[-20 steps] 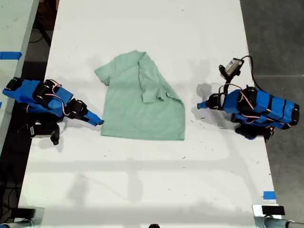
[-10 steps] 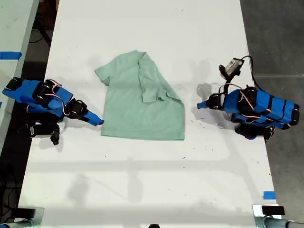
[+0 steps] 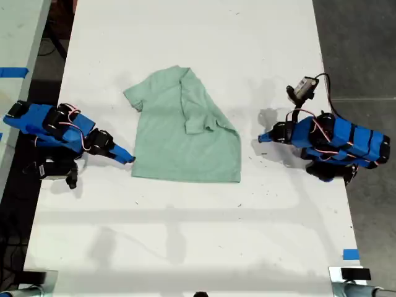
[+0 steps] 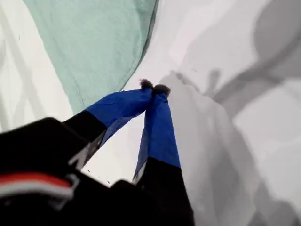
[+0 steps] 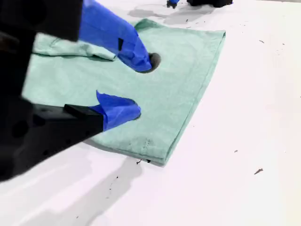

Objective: Fold t shirt

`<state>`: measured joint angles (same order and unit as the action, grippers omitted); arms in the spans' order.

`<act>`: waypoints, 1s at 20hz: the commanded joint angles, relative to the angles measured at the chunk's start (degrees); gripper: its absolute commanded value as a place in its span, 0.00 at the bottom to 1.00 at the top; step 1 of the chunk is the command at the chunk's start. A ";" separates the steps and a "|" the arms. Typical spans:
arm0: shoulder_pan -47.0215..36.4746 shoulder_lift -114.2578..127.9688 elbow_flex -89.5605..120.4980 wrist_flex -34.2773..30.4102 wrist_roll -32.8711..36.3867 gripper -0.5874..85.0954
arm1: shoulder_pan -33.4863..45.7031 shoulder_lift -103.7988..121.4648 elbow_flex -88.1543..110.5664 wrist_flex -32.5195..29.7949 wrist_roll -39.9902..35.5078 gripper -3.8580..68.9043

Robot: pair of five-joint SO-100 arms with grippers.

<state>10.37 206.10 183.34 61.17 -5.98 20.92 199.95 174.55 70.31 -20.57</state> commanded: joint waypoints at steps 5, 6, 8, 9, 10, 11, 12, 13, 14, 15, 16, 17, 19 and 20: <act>0.70 0.35 0.44 0.09 0.44 0.15 | 0.44 0.97 2.46 0.09 0.53 0.05; 0.70 0.35 0.44 0.09 0.44 0.15 | 0.35 0.97 2.46 0.09 0.62 0.05; 0.70 0.35 0.44 0.09 0.44 0.15 | 0.35 0.97 2.46 0.18 0.88 0.05; 0.70 0.35 0.44 0.09 0.44 0.15 | 0.35 0.97 2.46 0.18 0.88 0.05; 0.70 0.35 0.44 0.09 0.44 0.15 | 0.26 0.97 2.46 0.18 0.88 0.05; 0.70 0.35 0.44 0.09 0.44 0.15 | 0.18 0.97 2.46 0.18 0.88 0.05; 0.70 0.35 0.44 0.09 0.44 0.15 | 0.09 0.97 2.46 0.18 0.88 0.05; 0.70 0.35 0.44 0.09 0.44 0.15 | 0.00 0.97 2.46 0.26 0.88 0.05; 0.70 0.35 0.44 0.09 0.44 0.15 | -0.09 0.97 2.46 0.26 1.05 0.05; 0.70 0.35 0.44 0.09 0.44 0.15 | -0.18 0.97 2.46 0.26 1.05 0.05; 0.70 0.35 0.44 0.09 0.44 0.15 | -0.18 0.97 2.46 0.35 1.05 0.05; 0.70 0.35 0.44 0.09 0.44 0.15 | -0.18 0.97 2.46 0.35 1.05 0.05; 0.70 0.35 0.44 0.09 0.44 0.15 | 0.09 0.97 2.55 0.35 1.05 0.05; 0.70 0.35 0.44 0.09 0.44 0.15 | 0.18 0.97 2.55 0.35 1.14 0.05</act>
<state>10.37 206.10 183.34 61.17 -5.98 20.92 199.95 174.55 70.40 -20.13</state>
